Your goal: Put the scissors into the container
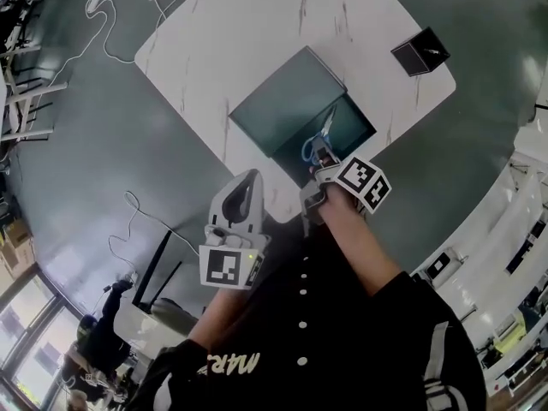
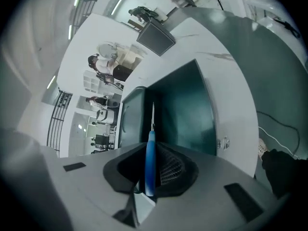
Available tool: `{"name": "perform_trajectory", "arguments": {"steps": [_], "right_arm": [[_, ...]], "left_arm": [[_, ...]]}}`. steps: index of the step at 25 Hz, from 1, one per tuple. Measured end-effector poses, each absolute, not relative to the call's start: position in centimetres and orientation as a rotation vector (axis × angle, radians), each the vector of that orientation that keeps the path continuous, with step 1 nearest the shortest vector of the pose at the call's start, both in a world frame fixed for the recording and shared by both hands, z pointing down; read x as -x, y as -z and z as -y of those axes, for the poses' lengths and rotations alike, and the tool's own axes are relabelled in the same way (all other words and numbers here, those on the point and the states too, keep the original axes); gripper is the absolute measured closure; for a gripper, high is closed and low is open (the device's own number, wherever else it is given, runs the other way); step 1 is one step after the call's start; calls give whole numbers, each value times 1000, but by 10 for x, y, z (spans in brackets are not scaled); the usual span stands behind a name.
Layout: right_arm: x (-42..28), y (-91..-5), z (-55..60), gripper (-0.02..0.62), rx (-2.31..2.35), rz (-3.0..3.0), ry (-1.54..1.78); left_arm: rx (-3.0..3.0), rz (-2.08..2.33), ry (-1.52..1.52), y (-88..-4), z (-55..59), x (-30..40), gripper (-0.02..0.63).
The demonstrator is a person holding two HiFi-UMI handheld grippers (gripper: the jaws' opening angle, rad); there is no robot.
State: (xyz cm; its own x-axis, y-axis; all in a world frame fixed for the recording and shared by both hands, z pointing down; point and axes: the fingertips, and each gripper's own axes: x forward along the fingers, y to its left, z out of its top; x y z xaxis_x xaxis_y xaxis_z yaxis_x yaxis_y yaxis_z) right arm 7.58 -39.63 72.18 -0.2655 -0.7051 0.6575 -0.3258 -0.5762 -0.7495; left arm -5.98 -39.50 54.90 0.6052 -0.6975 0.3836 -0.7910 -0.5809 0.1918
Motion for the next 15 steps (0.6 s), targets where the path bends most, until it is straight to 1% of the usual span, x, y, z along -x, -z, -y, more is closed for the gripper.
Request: {"name": "perform_trajectory", "arguments": {"steps": [12, 15], "right_arm": [[-58, -761, 407, 534, 1751, -1202, 2042], [-54, -767, 406, 523, 1751, -1193, 2081]], "left_arm": [[-2441, 1204, -420, -574, 405, 74, 581], [-2440, 1201, -413, -576, 405, 76, 580]]}}
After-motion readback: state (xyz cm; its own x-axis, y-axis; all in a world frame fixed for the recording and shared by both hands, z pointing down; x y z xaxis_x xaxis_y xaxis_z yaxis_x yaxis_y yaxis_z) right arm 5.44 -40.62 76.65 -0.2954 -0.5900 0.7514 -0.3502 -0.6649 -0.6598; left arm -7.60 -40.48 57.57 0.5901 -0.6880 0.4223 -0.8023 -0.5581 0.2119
